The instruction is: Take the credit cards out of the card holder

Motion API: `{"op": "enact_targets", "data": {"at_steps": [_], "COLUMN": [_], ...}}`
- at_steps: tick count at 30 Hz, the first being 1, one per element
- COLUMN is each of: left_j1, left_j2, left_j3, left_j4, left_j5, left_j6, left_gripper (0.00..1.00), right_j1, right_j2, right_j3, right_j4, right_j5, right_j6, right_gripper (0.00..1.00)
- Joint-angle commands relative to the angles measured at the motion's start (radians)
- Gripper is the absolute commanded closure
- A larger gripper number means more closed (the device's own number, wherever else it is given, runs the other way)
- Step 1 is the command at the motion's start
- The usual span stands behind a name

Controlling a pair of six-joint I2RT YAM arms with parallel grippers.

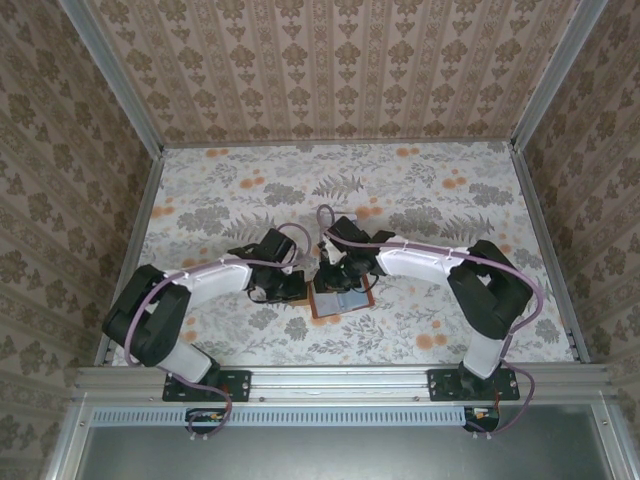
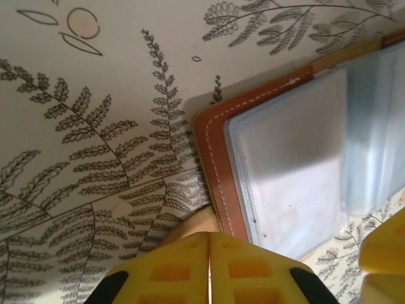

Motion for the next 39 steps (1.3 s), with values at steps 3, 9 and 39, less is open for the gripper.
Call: {"op": "enact_targets", "data": {"at_steps": [3,9,39], "left_j1": [-0.004,-0.005,-0.004], "left_j2": [0.047,0.051,0.054], "left_j3": [0.021,0.009,0.009], "left_j4": [0.014,0.011,0.001], "left_j5": [0.016,0.011,0.013], "left_j6": [0.003,0.007,0.012], "left_gripper": [0.9,0.9,0.9], "right_j1": [0.006,0.008,0.097], "right_j2": [0.048,0.086,0.069], "right_j3": [0.011,0.014,0.178], "right_j4": [0.037,0.036,-0.462], "right_j5": [-0.054,-0.056,0.524], "right_j6": [0.034,0.034,-0.126], "right_gripper": [0.8,0.78,0.41]}}
